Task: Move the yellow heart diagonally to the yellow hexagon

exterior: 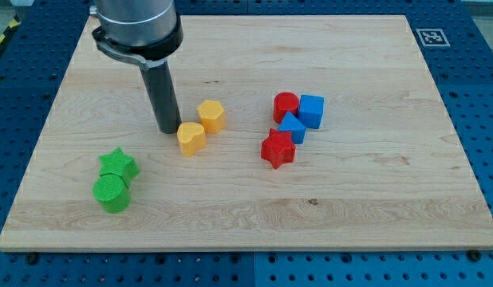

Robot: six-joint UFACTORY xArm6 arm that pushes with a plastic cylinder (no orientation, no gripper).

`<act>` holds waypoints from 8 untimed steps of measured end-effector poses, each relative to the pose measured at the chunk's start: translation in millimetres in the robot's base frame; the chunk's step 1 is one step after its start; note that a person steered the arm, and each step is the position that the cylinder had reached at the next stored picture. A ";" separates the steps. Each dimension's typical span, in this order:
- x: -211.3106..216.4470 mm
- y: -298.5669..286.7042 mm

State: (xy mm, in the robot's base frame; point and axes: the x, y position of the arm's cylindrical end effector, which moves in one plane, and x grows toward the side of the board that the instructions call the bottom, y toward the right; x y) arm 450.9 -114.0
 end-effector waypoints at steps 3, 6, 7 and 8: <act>64.8 41.1; 71.5 216.2; 75.0 264.5; 61.3 276.9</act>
